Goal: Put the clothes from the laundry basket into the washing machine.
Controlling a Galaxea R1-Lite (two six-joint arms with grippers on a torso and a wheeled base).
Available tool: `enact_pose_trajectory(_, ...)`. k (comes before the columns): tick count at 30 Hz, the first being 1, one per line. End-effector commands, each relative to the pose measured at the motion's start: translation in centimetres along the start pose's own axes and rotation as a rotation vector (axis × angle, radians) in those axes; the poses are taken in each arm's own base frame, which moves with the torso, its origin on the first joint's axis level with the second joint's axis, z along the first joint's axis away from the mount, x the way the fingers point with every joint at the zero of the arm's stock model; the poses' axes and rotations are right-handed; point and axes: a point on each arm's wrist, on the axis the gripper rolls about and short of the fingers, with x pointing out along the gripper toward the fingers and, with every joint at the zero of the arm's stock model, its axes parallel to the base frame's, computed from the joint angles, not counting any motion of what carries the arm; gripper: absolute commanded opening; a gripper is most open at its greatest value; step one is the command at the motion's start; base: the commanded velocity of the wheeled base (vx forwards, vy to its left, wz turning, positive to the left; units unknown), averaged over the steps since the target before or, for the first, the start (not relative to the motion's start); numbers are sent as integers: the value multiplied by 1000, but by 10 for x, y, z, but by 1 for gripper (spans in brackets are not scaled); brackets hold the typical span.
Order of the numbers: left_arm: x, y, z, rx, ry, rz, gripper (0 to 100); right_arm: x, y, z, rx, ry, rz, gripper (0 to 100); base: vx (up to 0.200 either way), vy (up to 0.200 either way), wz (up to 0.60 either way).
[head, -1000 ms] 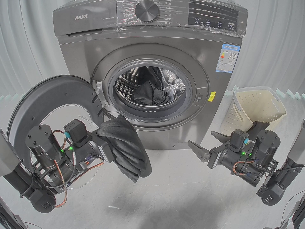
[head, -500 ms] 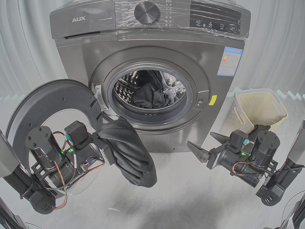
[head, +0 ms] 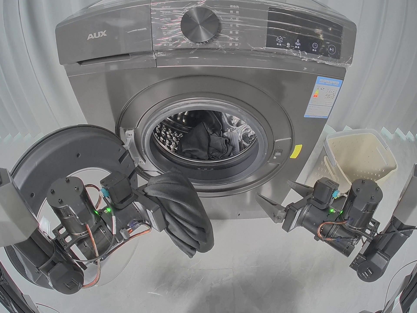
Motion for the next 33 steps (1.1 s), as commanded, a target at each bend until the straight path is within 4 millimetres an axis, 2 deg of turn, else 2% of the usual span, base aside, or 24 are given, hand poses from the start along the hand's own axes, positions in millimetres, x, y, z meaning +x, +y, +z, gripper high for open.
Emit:
enact_pose_trajectory(1,3,-2,-6,-2,22,-11,0,0,0,-1,0,3,1,100,0,0,0)
enact_pose_trajectory(4,3,-4,-10,-6,39,-18,0,0,1,-1,0,4,3,100,0,0,0)
enact_pose_trajectory(14,5,-7,-16,-6,60,-29,0,0,3,-1,-1,5,9,100,180,0,0)
enact_pose_trajectory(18,4,-14,-17,-9,66,-50,0,0,3,-1,-1,5,9,100,0,0,0)
enact_pose_trajectory(25,5,-39,-19,-23,69,-86,0,-2,11,0,-3,0,37,100,0,0,0)
enact_pose_trajectory(32,30,-39,-30,-25,70,-83,0,-4,14,0,-3,2,48,100,0,0,0)
enact_pose_trajectory(33,36,-36,-39,-28,91,-80,0,-4,14,0,-3,2,49,100,0,0,0)
